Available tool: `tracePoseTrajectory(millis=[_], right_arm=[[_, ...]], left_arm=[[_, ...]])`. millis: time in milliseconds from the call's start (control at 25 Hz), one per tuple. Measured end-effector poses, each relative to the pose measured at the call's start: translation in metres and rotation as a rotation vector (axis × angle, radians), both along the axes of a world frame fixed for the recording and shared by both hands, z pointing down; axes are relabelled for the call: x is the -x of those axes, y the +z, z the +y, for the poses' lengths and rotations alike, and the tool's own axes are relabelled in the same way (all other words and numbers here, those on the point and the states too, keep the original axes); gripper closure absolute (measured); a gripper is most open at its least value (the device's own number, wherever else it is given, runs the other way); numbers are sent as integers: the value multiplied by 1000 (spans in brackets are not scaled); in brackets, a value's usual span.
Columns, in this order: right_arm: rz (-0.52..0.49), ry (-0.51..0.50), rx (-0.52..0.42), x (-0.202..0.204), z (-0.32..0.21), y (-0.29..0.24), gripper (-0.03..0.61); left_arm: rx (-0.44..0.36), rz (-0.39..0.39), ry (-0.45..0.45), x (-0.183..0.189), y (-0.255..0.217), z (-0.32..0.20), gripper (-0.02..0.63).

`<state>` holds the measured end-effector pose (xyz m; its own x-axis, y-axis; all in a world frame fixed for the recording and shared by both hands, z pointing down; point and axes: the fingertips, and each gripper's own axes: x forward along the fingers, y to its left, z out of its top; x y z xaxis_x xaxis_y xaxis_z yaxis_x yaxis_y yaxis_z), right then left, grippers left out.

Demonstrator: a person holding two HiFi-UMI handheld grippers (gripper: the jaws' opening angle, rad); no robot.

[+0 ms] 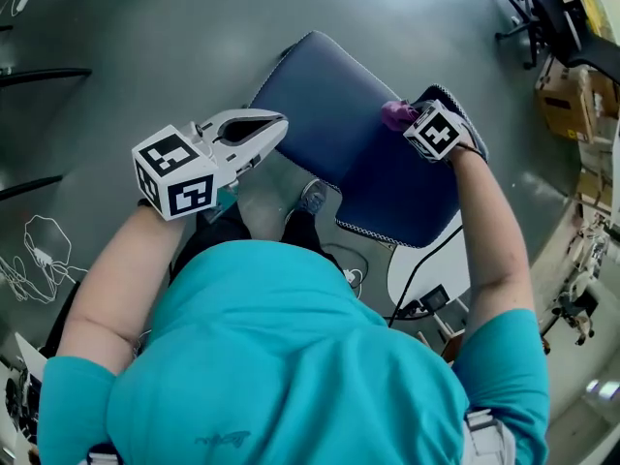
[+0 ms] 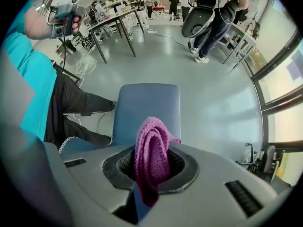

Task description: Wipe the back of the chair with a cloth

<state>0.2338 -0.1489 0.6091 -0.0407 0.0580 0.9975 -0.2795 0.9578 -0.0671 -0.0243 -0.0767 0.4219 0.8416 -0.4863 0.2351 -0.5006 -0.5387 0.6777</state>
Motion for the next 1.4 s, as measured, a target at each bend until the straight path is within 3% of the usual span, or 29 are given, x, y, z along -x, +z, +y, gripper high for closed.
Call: tracePoseTrajectory(millis=[240,480,680,1040,1400], right_arm=[[64,-69,-83,-7,-65,40,519],[253,-174,-111,-39,-99,103,518],[325,-326,-85,-38,-91,165,518],[664,-621,-57,-92,-74,220,518],[725,-557,38,-103,-46,237,518]], left_arm=[[19,-26,6,2,41,-29,620],[69,-38,3,12,94,-30,620],[127,-43,-5,29,135,-13,620],[175,-12,-1,32,161,-8,620],[184,7,7,23,164,-2,620]])
